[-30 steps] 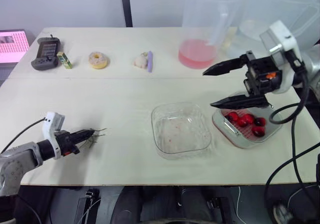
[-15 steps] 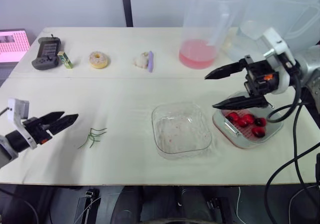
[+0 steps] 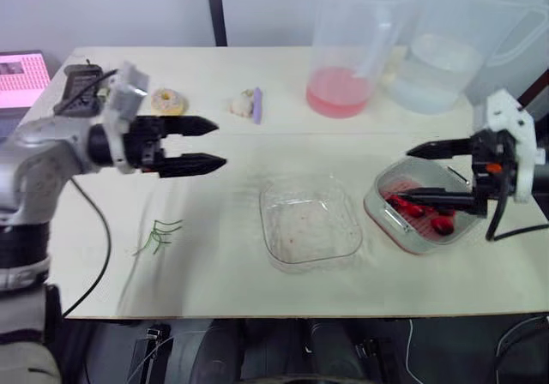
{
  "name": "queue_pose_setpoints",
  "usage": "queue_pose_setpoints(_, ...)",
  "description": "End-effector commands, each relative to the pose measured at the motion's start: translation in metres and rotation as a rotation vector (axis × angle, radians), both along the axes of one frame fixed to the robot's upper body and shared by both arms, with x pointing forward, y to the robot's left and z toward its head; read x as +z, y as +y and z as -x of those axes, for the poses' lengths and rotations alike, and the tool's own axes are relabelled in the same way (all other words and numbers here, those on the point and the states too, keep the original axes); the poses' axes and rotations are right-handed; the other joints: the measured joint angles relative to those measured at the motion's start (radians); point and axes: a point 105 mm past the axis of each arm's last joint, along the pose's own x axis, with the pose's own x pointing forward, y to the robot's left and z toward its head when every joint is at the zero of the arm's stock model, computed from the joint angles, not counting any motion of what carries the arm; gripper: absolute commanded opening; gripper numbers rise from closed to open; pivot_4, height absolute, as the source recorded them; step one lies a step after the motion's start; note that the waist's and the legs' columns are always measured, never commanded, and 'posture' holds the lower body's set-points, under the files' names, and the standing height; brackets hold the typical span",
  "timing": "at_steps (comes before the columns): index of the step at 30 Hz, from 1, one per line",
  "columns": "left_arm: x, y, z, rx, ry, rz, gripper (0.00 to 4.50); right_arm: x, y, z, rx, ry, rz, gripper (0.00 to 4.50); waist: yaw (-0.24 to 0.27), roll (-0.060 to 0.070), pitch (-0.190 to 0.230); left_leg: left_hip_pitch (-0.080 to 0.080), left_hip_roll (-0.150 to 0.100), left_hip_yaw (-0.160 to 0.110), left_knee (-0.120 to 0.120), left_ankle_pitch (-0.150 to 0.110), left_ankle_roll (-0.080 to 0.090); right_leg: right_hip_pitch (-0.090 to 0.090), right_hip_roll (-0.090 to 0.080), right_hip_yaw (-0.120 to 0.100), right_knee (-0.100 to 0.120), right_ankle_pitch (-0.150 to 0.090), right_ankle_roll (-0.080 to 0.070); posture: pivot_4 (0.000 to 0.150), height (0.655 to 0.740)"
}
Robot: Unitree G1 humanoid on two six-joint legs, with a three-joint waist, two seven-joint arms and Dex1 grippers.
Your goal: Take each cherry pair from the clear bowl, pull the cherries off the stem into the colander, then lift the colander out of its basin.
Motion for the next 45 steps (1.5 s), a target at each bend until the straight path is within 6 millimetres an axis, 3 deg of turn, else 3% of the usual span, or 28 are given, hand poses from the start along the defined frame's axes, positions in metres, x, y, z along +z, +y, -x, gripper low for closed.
queue_pose_setpoints(1,0.007,-0.02,0.005,-0.164,-0.064,-0.062,4.46,0.003,-0.013,0.026,-0.138,-0.052,0.047,4.5,0.002,0.0,0.0,0.0,0.0,0.0,0.0,0.0,0.0,0.0,0.0,0.0,0.0,0.0,0.0,0.15,0.74)
queue_pose_setpoints(8,0.022,-0.06,0.008,-0.413,-0.142,-0.082,4.46,-0.029,-0.033,0.081,-0.435,-0.034,0.081,4.5,0.007,-0.001,-0.001,-0.001,0.0,-0.001,0.002,0.0,0.0,0.002,0.0,0.0,0.0,0.0,0.0,0.15,0.74)
queue_pose_setpoints(13,0.025,-0.074,0.007,-0.473,-0.17,-0.083,4.46,-0.021,-0.033,0.085,-0.473,-0.092,0.122,4.5,-0.006,-0.001,-0.001,0.001,0.0,-0.001,0.003,0.0,0.0,0.003,0.0,0.0,-0.001,0.0,0.0,0.15,0.74)
queue_pose_setpoints(16,0.021,-0.077,0.005,-0.461,-0.176,-0.085,4.46,-0.012,-0.026,0.074,-0.444,-0.103,0.149,4.5,-0.006,-0.001,-0.001,0.001,0.0,-0.001,0.003,0.0,0.0,0.003,0.0,0.0,-0.001,-0.001,-0.001,0.15,0.74)
queue_pose_setpoints(21,0.01,-0.07,0.004,-0.374,-0.165,-0.063,4.46,-0.003,-0.004,0.05,-0.307,0.083,0.204,4.5,-0.005,0.0,0.0,0.001,0.0,-0.001,0.001,0.0,0.0,0.002,-0.001,0.0,-0.001,-0.001,-0.001,0.15,0.74)
queue_pose_setpoints(26,0.002,-0.06,0.007,-0.26,-0.122,0.004,4.46,0.01,0.006,0.015,-0.312,0.061,0.237,4.5,-0.006,0.0,0.0,-0.001,0.001,-0.001,0.0,0.0,0.0,-0.001,-0.001,0.0,-0.003,-0.001,-0.001,0.15,0.74)
queue_pose_setpoints(32,-0.025,-0.037,0.016,-0.084,-0.095,0.01,4.46,-0.009,0.0,-0.006,-0.38,0.195,0.289,4.5,-0.005,0.0,0.0,-0.003,0.0,0.0,0.0,0.0,0.0,-0.001,-0.001,0.001,-0.005,-0.001,-0.001,0.15,0.74)
queue_pose_setpoints(41,-0.042,-0.022,0.024,0.081,-0.107,0.017,4.46,-0.052,-0.009,-0.025,-0.488,0.33,0.325,4.5,-0.004,-0.001,0.0,-0.002,0.0,0.0,0.001,0.0,0.0,0.0,-0.001,0.001,-0.003,0.0,-0.001,0.15,0.74)
queue_pose_setpoints(45,-0.043,-0.015,0.027,0.117,-0.1,0.006,4.5,-0.059,-0.005,-0.028,-0.483,0.348,0.331,2.7,-0.004,-0.001,0.0,-0.002,0.0,-0.001,0.001,0.0,0.0,-0.001,-0.001,0.0,-0.003,0.0,-0.001,0.15,0.74)
